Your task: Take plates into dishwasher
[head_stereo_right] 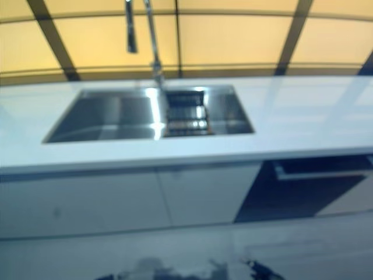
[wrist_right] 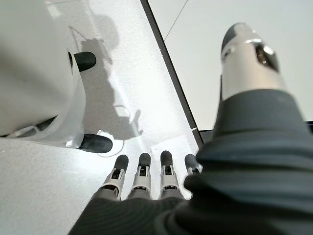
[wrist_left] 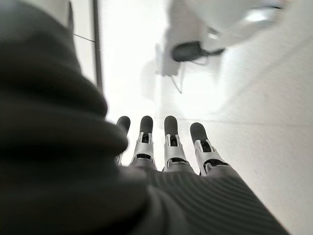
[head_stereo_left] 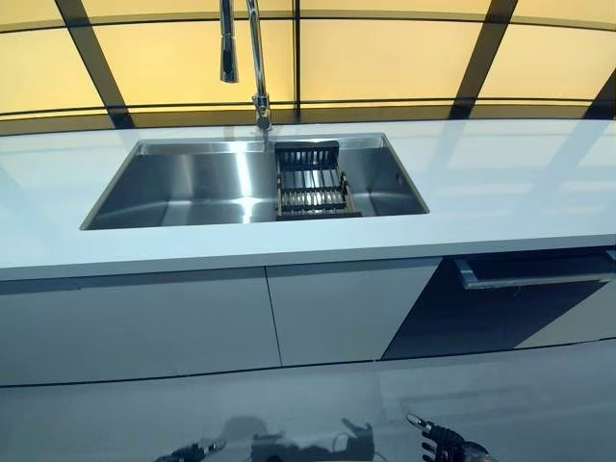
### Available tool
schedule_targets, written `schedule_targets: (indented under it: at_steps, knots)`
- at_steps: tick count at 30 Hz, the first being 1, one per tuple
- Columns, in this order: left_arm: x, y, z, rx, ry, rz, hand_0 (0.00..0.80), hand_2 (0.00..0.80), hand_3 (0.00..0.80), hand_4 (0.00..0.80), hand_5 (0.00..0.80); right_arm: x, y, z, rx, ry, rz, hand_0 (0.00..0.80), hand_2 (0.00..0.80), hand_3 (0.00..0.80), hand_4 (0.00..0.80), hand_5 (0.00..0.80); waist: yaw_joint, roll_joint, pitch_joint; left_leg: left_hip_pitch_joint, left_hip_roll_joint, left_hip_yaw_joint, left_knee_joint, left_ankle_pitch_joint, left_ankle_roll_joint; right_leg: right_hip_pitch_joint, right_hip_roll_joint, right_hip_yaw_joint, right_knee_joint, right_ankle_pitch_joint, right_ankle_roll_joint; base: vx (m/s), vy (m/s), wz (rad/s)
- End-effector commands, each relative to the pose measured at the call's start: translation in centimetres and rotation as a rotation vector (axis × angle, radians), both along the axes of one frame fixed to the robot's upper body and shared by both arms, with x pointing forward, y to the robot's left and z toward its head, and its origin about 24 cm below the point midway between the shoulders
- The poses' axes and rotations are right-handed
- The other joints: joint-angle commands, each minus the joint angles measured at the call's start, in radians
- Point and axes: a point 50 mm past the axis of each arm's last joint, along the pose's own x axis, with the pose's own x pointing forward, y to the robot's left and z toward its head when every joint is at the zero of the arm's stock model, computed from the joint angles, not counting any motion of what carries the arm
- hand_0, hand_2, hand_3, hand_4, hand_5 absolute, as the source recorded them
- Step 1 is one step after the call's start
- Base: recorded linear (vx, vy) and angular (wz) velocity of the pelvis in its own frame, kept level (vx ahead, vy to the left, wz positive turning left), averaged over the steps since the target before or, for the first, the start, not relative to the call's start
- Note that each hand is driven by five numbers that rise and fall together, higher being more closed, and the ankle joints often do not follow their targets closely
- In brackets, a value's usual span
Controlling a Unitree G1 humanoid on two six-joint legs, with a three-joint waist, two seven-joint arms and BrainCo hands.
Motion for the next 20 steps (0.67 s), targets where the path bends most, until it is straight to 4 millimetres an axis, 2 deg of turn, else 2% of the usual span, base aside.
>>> schedule_targets:
  at_steps: [1, 3, 4, 6, 15, 20]
  knots:
    - [3.7, 0.4, 0.9, 0.04, -0.032, -0.144, 0.0, 0.0, 0.0, 0.0, 0.0, 1.3, -0.6, 0.4, -0.045, -0.015, 0.022, 0.0, 0.0, 0.0, 0.0, 0.0, -0.023, -0.009, 0.015, 0.023, -0.009, -0.131, 0.05, -0.068, 0.035, -0.122, 0.111, 0.287, 0.074, 0.082, -0.012, -0.105, -0.019, 0.32]
    - [3.8, 0.0, 0.8, 0.034, -0.007, -0.18, 0.0, 0.0, 0.0, 0.0, 0.0, 0.8, -0.5, 0.3, -0.048, 0.003, 0.013, 0.0, 0.0, 0.0, 0.0, 0.0, -0.031, -0.024, 0.001, 0.0, -0.021, -0.169, 0.063, -0.065, 0.041, -0.086, 0.143, 0.33, 0.003, 0.05, -0.038, -0.071, -0.052, 0.84]
    - [3.6, -0.4, 0.6, 0.033, -0.001, -0.175, 0.0, 0.0, 0.0, 0.0, 0.0, 0.7, -0.3, 0.2, -0.049, 0.015, 0.025, 0.0, 0.0, 0.0, 0.0, 0.0, -0.022, -0.038, -0.004, -0.009, -0.031, -0.167, 0.066, -0.067, 0.036, -0.059, 0.133, 0.305, -0.066, 0.071, -0.036, -0.088, -0.08, 0.98]
    - [3.2, -0.9, 0.3, 0.023, 0.015, -0.132, 0.0, 0.0, 0.0, 0.0, 0.0, 0.3, 0.0, 0.0, -0.062, 0.053, 0.072, 0.0, 0.0, 0.0, 0.0, 0.0, -0.023, -0.045, -0.011, -0.012, -0.038, -0.168, 0.055, -0.066, 0.032, -0.04, 0.15, 0.337, -0.134, 0.092, -0.039, -0.091, -0.053, 0.47]
    - [-0.2, -2.7, -0.8, -0.062, 0.08, -0.04, 0.0, 0.0, 0.0, 0.0, 0.0, -2.1, 0.9, -0.9, -0.042, 0.152, 0.034, 0.0, 0.0, 0.0, 0.0, 0.0, -0.015, -0.043, -0.041, 0.019, -0.032, -0.154, 0.025, -0.063, 0.021, 0.02, 0.166, 0.329, -0.184, 0.082, -0.048, -0.029, -0.039, -0.07]
    - [0.1, -2.8, -0.8, -0.059, 0.04, -0.034, 0.0, 0.0, 0.0, 0.0, 0.0, -2.5, 1.1, -1.0, -0.033, 0.162, 0.022, 0.0, 0.0, 0.0, 0.0, 0.0, -0.01, -0.038, -0.045, 0.026, -0.027, -0.15, 0.017, -0.06, 0.016, 0.033, 0.167, 0.317, -0.191, 0.076, -0.05, -0.024, -0.011, 0.0]
